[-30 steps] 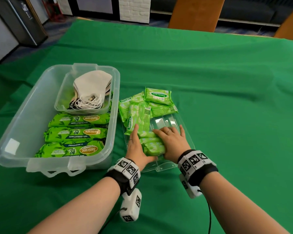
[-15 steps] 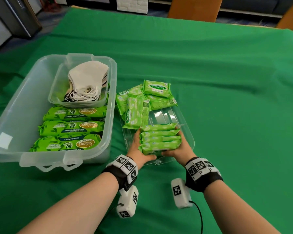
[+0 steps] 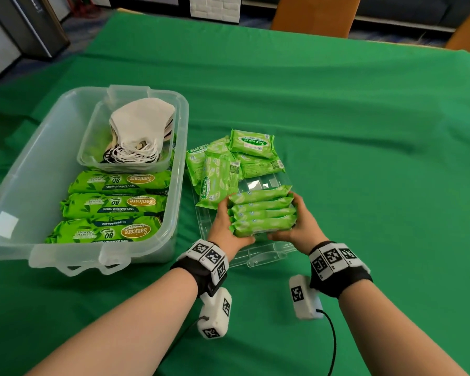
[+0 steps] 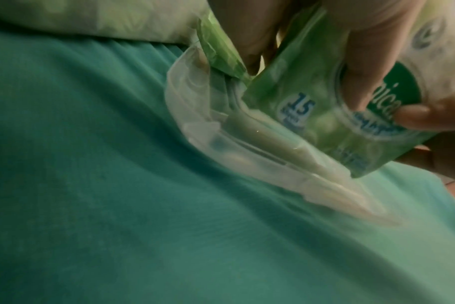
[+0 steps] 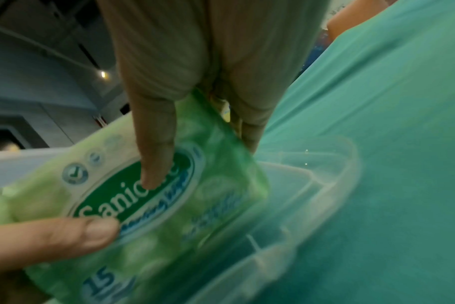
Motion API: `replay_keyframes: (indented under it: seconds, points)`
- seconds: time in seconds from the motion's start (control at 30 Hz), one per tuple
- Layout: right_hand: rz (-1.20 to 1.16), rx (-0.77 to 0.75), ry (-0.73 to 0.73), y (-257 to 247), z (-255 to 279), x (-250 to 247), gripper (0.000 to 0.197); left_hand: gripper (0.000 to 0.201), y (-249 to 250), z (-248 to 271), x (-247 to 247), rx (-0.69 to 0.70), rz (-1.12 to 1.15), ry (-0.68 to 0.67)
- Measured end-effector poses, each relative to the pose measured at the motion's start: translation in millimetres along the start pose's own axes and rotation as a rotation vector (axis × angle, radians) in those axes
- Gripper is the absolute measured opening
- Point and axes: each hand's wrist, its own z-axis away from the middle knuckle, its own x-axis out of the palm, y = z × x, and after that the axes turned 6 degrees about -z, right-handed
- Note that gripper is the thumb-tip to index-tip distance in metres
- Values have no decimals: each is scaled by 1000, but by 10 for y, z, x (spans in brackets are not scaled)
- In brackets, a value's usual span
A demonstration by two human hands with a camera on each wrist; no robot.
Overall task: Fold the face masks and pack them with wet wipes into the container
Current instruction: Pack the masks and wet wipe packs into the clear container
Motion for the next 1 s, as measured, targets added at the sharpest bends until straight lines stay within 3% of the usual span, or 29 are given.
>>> replay_keyframes:
  seconds: [0.17, 0.37, 0.57, 0.8, 1.0]
  points:
    - [250, 38, -16, -80, 25, -37, 105, 113, -96, -30, -59, -9, -65, -81]
    - [883, 21, -55, -253, -39, 9, 137, 112, -88, -65, -72, -68, -186, -109]
    - [1336, -111, -189, -362, -75, 259, 125, 105, -102, -91, -75, -55, -201, -87]
    - [1356, -265, -185, -386, -142, 274, 72, 97, -22, -22, -72, 6, -213, -59]
    - [1210, -264, -154, -396, -165, 196, 65, 89, 75, 12, -67, 71, -137, -16]
